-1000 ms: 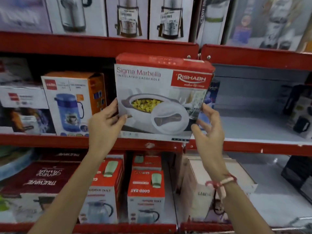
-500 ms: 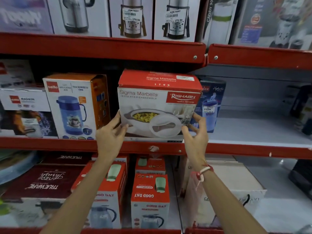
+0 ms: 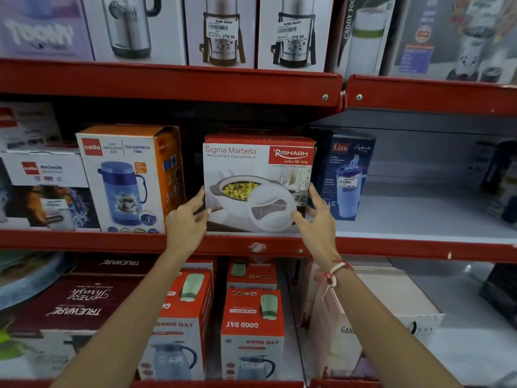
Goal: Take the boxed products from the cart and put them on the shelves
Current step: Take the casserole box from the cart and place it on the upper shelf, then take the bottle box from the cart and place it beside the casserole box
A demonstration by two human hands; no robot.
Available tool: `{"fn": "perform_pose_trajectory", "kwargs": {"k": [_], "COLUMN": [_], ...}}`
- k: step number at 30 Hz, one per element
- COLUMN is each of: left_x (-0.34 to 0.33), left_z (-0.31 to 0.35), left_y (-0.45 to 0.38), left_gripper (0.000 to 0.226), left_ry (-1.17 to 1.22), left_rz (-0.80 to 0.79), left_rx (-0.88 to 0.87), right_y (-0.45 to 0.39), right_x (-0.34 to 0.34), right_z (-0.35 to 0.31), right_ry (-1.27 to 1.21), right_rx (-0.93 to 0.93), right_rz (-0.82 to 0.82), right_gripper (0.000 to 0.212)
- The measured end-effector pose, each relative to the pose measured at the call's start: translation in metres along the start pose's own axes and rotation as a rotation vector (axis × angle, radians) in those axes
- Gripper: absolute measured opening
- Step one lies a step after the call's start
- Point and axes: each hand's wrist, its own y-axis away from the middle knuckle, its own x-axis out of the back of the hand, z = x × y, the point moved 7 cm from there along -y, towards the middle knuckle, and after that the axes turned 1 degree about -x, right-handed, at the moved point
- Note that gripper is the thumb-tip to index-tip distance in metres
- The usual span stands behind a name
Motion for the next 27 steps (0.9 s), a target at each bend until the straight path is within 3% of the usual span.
{"fn": "perform_pose_trajectory", "kwargs": {"k": [4, 8, 11, 15, 18, 23, 27], "left_x": [-0.001, 0.003, -0.009, -0.042, -0.081, -0.159, -0.215], "left_z": [0.004, 0.015, 0.026, 0.027, 0.015, -0.028, -0.059], "left_y": [0.015, 0.046, 0.078, 0.131, 0.184, 0.301, 0.406], "left_gripper": [0.05, 0.034, 0.023, 0.021, 0.02, 0.021, 0.023], "left_ry": [0.015, 0.034, 0.098, 0.121, 0.154, 0.136, 0.078], "left_rz": [0.002, 0.139, 0.088, -0.05, -0.189, -0.508, -0.893], "left_rx": [-0.044, -0.094, -0.169, -0.12, -0.055, 0.141, 0.37], "right_y": [0.019, 0.058, 0.09, 0.136, 0.176, 0.272, 0.36], "right_x": [0.005, 0.02, 0.027, 0.041, 0.048, 0.065, 0.075], "right_z": [-0.002, -0.01, -0.003, 0.024, 0.075, 0.193, 0.293], "right_ry": [0.018, -0.061, -0.127, -0.11, -0.014, 0.143, 0.281], "right_rx": [0.014, 0.104, 0.115, 0.1, -0.016, -0.366, -0.739], "right_rz": [0.008, 0.07, 0.038, 0.024, -0.028, -0.101, -0.282], "right_gripper": [0.077, 0.054, 0.041, 0.029, 0.023, 0.02, 0.017]}}
